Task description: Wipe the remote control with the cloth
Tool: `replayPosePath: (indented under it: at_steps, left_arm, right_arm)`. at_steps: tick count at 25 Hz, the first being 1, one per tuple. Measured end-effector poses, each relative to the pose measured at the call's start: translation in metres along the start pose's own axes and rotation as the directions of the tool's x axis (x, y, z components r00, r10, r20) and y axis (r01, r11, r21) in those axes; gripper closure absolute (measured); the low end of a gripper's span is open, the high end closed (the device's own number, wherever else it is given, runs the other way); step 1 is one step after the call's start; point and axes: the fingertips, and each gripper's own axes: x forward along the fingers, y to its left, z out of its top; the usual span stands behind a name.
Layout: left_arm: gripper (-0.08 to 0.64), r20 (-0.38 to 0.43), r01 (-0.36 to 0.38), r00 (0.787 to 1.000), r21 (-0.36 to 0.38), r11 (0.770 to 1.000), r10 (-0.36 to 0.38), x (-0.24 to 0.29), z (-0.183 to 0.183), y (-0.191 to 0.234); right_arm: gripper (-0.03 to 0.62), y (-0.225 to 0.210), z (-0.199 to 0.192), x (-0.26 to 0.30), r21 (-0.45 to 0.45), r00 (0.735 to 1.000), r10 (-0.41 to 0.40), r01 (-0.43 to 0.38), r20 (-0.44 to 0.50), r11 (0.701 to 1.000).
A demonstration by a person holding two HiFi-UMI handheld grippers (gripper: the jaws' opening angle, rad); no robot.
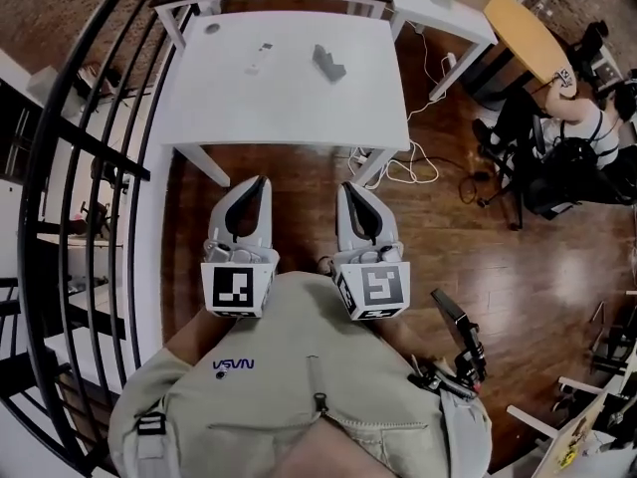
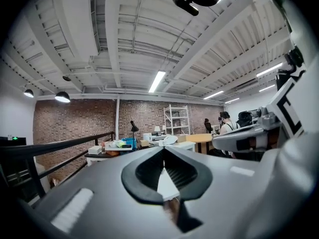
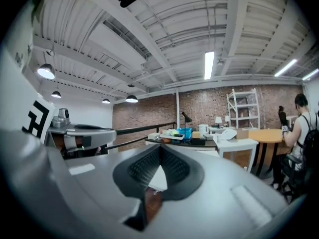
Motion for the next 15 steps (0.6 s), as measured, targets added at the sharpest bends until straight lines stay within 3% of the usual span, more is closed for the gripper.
replayPosePath:
  at_steps: [4, 15]
  left_arm:
    - [0.554, -0.065, -0.024, 0.998, 0.034, 0.999, 0.026, -0.002, -0.024, -0.007]
    - [0.554, -0.043, -0.060, 0.997, -0.039, 0.997, 0.058, 0.000, -0.018, -0.028]
  right_arm:
    - [0.589, -0.004, 0.002, -0.006, -0.004, 0.999, 0.021, -0.021, 0.029, 1.000]
    - [0.591, -0.019, -0.005, -0.014, -0.027, 1.000, 0.006, -0.005, 0.024, 1.000]
